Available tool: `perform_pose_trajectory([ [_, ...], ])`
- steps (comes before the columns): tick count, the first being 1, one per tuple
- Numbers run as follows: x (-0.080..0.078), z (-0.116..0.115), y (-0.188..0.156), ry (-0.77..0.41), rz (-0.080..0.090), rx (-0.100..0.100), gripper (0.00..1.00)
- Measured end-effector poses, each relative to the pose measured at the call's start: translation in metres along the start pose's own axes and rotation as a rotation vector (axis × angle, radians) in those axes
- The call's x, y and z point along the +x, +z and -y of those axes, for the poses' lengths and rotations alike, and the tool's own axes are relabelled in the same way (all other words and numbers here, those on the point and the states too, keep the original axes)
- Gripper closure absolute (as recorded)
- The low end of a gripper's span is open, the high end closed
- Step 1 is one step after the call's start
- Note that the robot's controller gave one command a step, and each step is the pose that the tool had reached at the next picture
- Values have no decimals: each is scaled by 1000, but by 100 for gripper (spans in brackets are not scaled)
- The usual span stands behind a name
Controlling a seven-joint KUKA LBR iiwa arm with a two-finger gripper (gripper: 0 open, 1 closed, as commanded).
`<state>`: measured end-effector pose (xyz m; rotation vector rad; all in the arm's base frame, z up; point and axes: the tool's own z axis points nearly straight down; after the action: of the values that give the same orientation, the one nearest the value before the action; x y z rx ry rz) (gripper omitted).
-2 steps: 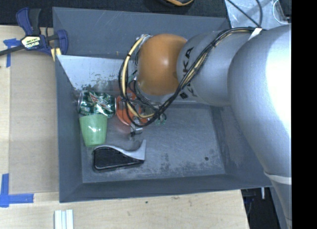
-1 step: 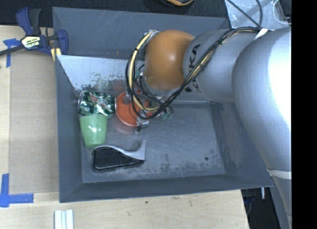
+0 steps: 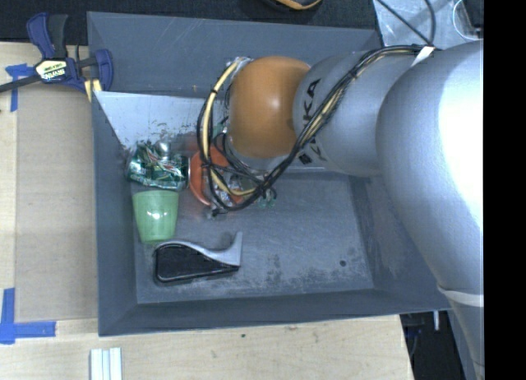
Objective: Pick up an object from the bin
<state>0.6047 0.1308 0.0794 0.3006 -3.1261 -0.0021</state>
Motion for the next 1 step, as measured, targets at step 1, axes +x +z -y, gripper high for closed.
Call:
perform_pose_trajectory([
  [1,0,0,0,0,0,0,100],
])
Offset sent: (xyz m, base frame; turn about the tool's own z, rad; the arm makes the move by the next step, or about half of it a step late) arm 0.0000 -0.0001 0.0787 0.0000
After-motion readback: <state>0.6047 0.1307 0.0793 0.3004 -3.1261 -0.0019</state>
